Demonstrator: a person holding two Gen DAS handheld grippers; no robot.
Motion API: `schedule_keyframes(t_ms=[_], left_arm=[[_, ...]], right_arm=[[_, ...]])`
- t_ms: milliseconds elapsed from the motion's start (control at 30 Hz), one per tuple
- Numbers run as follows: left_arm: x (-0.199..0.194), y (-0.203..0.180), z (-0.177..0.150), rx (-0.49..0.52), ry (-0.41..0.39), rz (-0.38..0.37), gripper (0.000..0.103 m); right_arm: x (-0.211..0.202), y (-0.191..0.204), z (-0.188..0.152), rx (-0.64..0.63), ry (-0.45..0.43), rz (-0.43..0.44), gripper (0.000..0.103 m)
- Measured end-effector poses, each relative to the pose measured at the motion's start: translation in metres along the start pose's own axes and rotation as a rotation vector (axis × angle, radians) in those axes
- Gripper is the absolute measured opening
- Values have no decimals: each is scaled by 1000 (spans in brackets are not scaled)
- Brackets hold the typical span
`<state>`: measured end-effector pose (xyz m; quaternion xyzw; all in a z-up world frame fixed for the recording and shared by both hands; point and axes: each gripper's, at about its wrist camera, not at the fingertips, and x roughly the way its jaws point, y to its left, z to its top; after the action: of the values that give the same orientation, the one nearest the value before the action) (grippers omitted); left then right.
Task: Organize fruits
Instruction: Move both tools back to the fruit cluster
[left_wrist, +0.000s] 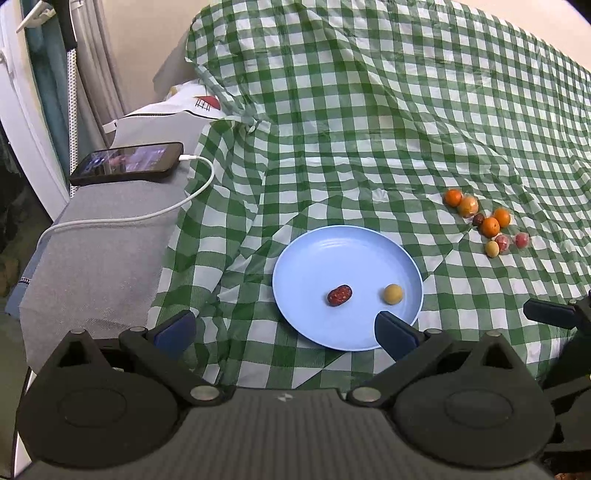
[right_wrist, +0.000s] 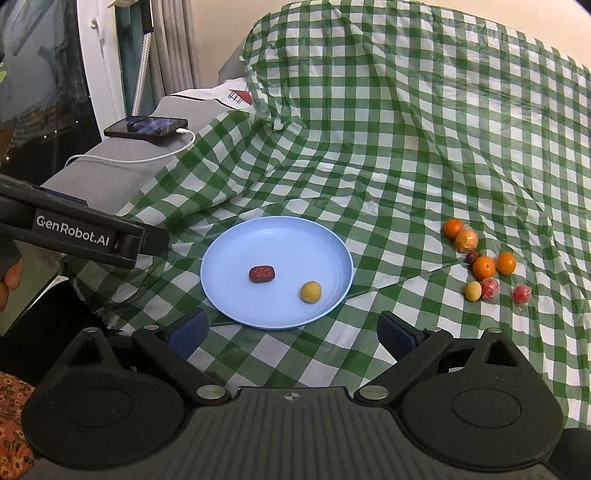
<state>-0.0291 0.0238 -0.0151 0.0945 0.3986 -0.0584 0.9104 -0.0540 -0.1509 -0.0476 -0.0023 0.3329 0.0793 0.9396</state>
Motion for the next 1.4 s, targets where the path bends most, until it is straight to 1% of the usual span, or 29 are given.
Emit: schedule_keyframes(t_ms=[367,667,867,933,1033,1100,1267,1400], left_arm=[[4,0,3,7,14,12,103],[9,-8,8,29,34,31,103],[17,-18,17,53,55,34,103],[20,-22,20,60,63,35,103],[26,-30,26,74,70,34,103],[31,-35,29,84,76,34,103],[49,-56,43,130,100,35,103],[60,-75,56,157,94,29,103]], right_arm=[[3,0,1,21,7,10,98],[11,-12,-2,81,8,25,98],[15,-22,-5,131,1,37,98],[18,-30,-6,157,-1,29,98],[23,-51,-6,213,-19,-36,98],[28,-73,-8,258,-33,-103,98],[53,-143,-12,354,-67,-308,98],[81,-203,-18,391,-84,-444,97]])
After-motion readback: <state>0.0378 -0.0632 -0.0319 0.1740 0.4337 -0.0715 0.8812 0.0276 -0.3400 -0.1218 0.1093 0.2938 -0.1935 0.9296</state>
